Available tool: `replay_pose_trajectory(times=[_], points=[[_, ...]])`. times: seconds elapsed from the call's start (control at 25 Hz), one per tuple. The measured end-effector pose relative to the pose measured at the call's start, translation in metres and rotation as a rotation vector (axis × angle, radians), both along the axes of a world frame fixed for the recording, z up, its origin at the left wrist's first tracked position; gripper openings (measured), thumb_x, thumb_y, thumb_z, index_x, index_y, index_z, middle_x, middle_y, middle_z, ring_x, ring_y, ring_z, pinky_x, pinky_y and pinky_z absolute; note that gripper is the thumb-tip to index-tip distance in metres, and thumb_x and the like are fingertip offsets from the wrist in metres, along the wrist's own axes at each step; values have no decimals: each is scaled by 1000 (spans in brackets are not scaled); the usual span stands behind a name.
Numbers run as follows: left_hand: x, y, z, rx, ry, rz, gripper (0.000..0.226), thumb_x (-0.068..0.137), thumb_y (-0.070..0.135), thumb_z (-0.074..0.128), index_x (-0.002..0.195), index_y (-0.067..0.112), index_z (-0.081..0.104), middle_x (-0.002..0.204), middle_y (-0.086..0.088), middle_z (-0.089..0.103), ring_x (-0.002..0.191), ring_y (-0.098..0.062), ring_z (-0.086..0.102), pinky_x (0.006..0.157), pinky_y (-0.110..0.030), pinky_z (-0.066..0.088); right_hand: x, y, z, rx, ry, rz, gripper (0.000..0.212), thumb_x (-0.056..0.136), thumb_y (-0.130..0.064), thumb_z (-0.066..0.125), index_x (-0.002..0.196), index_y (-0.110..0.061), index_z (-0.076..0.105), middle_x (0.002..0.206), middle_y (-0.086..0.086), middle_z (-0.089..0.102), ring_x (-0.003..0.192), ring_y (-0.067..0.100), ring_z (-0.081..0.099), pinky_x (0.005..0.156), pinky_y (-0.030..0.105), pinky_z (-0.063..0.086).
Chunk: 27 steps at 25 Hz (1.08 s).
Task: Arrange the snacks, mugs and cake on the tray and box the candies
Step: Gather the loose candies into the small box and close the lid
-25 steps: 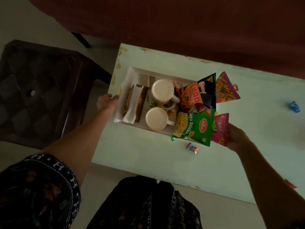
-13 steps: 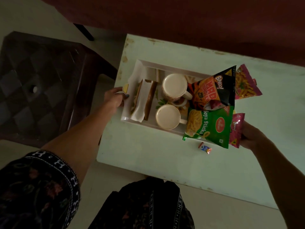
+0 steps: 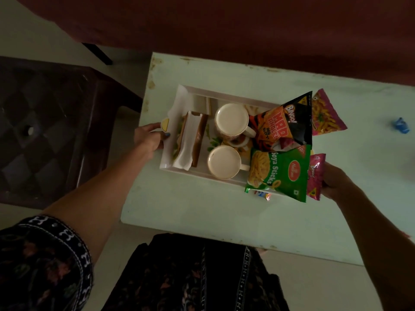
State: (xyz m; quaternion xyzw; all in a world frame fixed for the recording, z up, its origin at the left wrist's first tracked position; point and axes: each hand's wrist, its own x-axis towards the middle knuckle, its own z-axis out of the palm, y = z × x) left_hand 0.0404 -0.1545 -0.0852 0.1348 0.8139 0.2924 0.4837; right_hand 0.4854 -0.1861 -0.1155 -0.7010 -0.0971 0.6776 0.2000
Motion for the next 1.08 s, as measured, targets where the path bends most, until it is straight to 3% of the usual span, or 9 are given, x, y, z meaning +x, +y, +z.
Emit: replay_pose_trajectory(times=[0.24, 0.32, 0.44, 0.48, 0.6, 0.68, 0.76, 0.92, 1.08], points=[[66, -6, 11, 25, -8, 4, 41, 72, -8, 68, 109, 9, 64, 93, -16, 65, 73, -24, 65, 67, -37, 57, 66, -1, 19, 25, -2, -10, 43, 97, -23, 46, 135, -5, 47, 136, 22, 52, 124, 39, 51, 106, 59, 35], [92, -10, 11, 28, -4, 11, 40, 72, -7, 69, 109, 8, 64, 88, -15, 66, 63, -19, 65, 66, -35, 58, 92, 3, 23, 34, -19, -1, 43, 96, -23, 46, 135, -4, 47, 135, 22, 53, 123, 39, 51, 106, 58, 36], [133, -14, 8, 23, -5, 14, 39, 73, -7, 68, 109, 8, 64, 74, -9, 64, 49, -11, 63, 51, -26, 58, 131, 6, 27, 71, -24, 7, 43, 96, -19, 47, 135, -3, 46, 134, 23, 53, 124, 39, 51, 105, 57, 38], [144, -16, 6, 23, -1, 20, 40, 73, -6, 68, 110, 8, 63, 75, -9, 64, 52, -13, 63, 51, -26, 58, 142, 7, 27, 86, -28, 2, 41, 96, -15, 45, 136, -3, 46, 135, 23, 52, 125, 39, 50, 106, 57, 37], [175, -20, -2, 18, 5, 40, 43, 73, -6, 69, 113, 8, 63, 91, -14, 65, 70, -22, 64, 72, -36, 57, 174, 7, 21, 110, -60, 3, 39, 97, -9, 39, 135, -2, 47, 136, 25, 50, 126, 40, 48, 107, 56, 36], [188, -21, -6, 18, 18, 37, 43, 73, -6, 68, 113, 8, 63, 95, -16, 64, 71, -22, 63, 78, -39, 55, 186, 6, 16, 114, -68, 1, 39, 97, -11, 41, 134, -1, 47, 136, 25, 51, 126, 39, 49, 106, 55, 38], [197, -20, -7, 16, 36, 31, 41, 74, -7, 67, 112, 9, 63, 95, -15, 64, 69, -22, 63, 75, -38, 55, 195, 5, 11, 113, -73, 1, 38, 96, -10, 42, 133, 0, 49, 134, 25, 53, 124, 39, 52, 105, 55, 40], [209, -14, -9, 14, 76, 32, 37, 76, -6, 64, 110, 10, 64, 86, -12, 64, 61, -16, 60, 53, -28, 56, 205, 1, -1, 120, -89, 14, 35, 96, -8, 41, 129, -2, 53, 128, 23, 58, 118, 38, 56, 100, 54, 44], [212, -18, -15, 21, 71, 48, 36, 77, -7, 62, 110, 8, 64, 76, -8, 63, 62, -15, 60, 59, -29, 57, 208, 3, -10, 103, -111, 32, 35, 95, -8, 44, 127, -3, 55, 128, 24, 58, 116, 38, 58, 102, 55, 43]])
